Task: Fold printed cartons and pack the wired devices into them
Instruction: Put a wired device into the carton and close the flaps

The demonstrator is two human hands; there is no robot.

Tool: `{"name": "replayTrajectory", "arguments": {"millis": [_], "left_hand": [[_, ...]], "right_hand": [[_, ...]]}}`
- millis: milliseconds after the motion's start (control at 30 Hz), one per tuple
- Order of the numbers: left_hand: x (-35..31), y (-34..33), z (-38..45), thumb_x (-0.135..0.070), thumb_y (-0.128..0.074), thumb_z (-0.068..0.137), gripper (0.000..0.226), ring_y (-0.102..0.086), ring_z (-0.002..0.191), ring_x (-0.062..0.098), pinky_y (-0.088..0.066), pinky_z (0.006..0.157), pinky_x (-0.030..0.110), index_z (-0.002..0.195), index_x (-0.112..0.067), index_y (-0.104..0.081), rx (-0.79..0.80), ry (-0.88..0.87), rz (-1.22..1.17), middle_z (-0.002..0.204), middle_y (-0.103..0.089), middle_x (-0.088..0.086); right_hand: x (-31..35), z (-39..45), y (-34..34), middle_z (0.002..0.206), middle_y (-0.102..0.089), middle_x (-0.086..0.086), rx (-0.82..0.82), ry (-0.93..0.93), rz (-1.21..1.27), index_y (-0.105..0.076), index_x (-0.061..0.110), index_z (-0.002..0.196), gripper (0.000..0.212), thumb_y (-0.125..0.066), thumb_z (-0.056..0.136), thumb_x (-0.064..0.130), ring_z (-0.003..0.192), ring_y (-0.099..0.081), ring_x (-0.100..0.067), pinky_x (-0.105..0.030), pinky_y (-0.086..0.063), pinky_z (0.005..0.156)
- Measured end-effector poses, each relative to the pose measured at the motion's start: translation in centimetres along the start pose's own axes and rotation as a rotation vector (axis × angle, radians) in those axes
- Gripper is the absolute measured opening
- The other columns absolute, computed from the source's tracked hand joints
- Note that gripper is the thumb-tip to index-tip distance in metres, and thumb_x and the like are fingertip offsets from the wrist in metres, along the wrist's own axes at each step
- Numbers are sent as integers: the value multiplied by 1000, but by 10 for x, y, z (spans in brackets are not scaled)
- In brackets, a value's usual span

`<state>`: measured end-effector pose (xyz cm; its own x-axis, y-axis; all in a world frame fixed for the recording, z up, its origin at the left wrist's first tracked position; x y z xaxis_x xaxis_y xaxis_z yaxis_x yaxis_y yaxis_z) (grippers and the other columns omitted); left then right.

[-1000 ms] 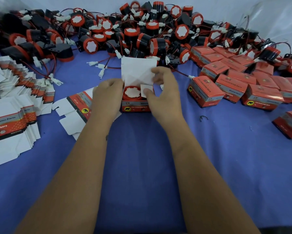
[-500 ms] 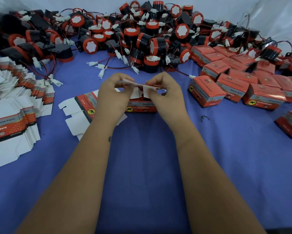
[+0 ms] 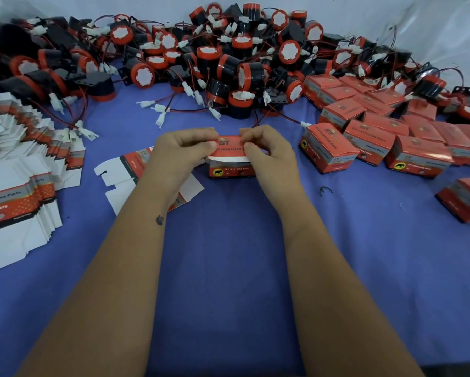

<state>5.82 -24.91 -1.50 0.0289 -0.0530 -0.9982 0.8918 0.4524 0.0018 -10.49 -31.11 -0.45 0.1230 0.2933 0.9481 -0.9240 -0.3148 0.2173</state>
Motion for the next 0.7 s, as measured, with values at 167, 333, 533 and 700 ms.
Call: {"name": "replayTrajectory", "arguments": {"millis": [167,333,533,700], "left_hand": [[-10,9,-2,-16,-71,90,14,-64,105,6,-54,80,16,102,-23,-73,-174,-157,202,116,-68,-7],[-4,5,0,-15,-69,91,22,-64,110,5,-55,87,20,111,-25,-71,-5,-83,116,123,-67,-10],[-9,3,-2,-15,-78,83,48,-48,120,-12,-37,87,-4,126,-29,-65,142,-153,352,130,-55,-26],[-13,2,-2,-7,-78,81,47,-50,119,-3,-35,81,-7,124,-23,-67,37,-233,409,129,-57,-18]], "right_hand": [[-2,3,-4,127,-56,17,38,39,-79,-60,24,122,25,-52,100,16,110,-52,3,-11,-45,86],[-7,1,-7,153,-37,13,218,-59,6,-60,22,131,39,-60,94,10,130,-41,-1,-23,-48,99],[-4,0,-4,156,-34,8,252,-2,-83,-55,20,138,49,-67,91,10,142,-31,-7,-25,-47,102],[-1,3,-4,152,-42,5,164,80,-189,-57,17,137,48,-67,91,8,140,-36,-9,-7,-44,93]]}}
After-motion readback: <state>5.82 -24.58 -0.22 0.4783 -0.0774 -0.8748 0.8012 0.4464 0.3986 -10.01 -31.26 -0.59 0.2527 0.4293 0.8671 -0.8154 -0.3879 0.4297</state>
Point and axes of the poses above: each hand's wrist, its own z-axis towards the middle knuckle, its own y-axis out of the back of the hand, x = y × z, the point moved 8 cm from there along z, towards the middle knuckle
